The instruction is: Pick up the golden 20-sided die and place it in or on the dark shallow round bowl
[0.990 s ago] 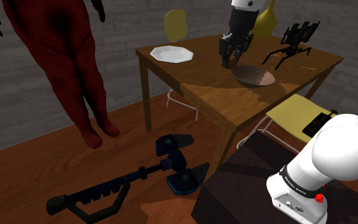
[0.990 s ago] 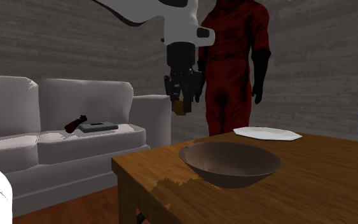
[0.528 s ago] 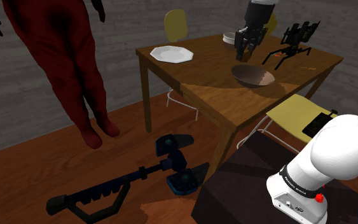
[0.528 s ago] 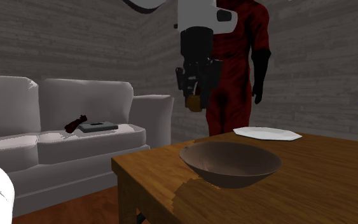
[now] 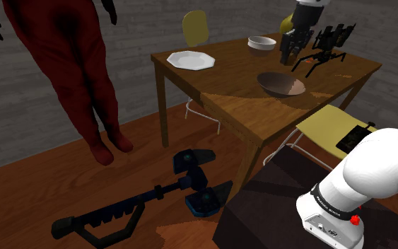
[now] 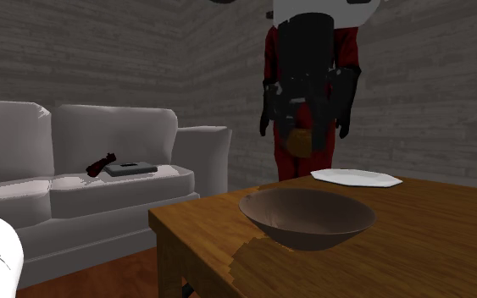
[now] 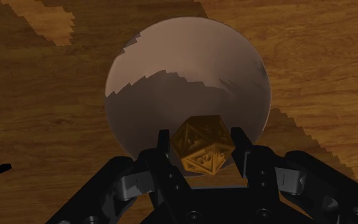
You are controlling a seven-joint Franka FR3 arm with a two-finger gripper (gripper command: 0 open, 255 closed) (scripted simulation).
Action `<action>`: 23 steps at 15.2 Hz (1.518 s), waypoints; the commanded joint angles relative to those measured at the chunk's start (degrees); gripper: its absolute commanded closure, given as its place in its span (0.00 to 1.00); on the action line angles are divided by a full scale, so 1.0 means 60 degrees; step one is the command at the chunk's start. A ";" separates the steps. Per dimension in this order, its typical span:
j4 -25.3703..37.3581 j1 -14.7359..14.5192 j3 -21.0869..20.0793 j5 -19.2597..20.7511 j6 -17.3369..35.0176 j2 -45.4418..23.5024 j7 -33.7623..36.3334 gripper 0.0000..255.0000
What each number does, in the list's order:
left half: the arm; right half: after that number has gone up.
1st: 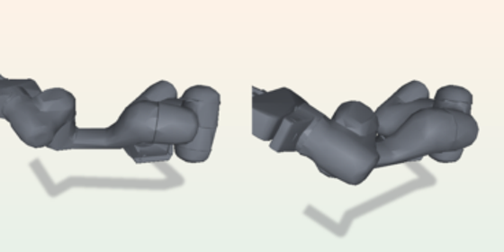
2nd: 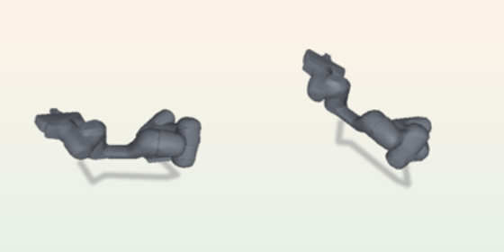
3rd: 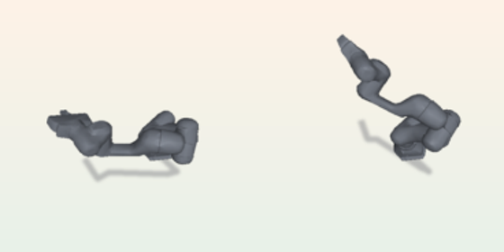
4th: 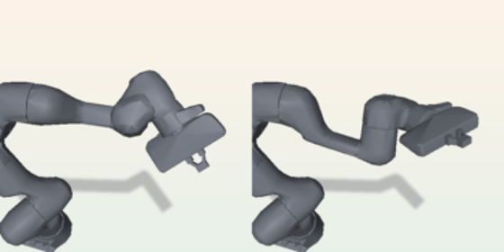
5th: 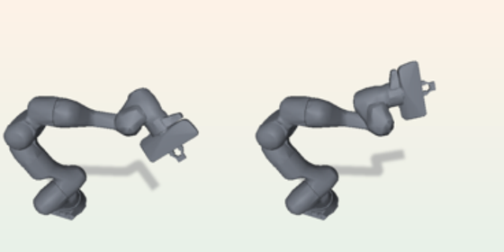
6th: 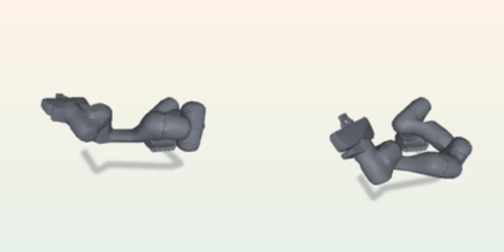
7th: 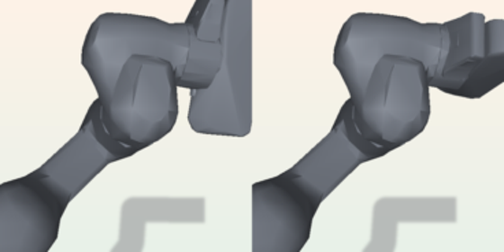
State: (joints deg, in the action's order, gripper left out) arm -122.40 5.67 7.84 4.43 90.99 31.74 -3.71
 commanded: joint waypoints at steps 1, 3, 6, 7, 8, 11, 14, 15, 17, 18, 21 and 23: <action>-0.0259 0.0037 0.0079 0.0054 0.0186 0.0076 -0.0093 1.00; -0.0556 0.0045 0.0091 0.0068 0.0433 0.0127 -0.0085 1.00; -0.0989 0.0056 0.0110 0.0088 0.0804 0.0188 -0.0074 1.00; -0.1129 0.0060 0.0117 0.0095 0.0929 0.0204 -0.0071 1.00; -0.1268 0.0064 0.0124 0.0102 0.1054 0.0218 -0.0067 1.00; -0.1676 0.0075 0.0146 0.0123 0.1431 0.0249 -0.0058 1.00; -0.1908 0.0081 0.0160 0.0135 0.1653 0.0259 -0.0053 1.00; -0.1907 0.0081 0.0160 0.0135 0.1653 0.0258 -0.0053 1.00; -0.1907 0.0081 0.0160 0.0135 0.1653 0.0258 -0.0053 1.00; -0.1907 0.0081 0.0160 0.0135 0.1653 0.0258 -0.0053 1.00; -0.1907 0.0081 0.0160 0.0135 0.1653 0.0258 -0.0054 0.00; -0.1907 0.0081 0.0160 0.0135 0.1653 0.0258 -0.0053 0.00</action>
State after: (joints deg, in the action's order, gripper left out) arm -133.84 6.15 8.80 5.24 100.91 33.28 -4.03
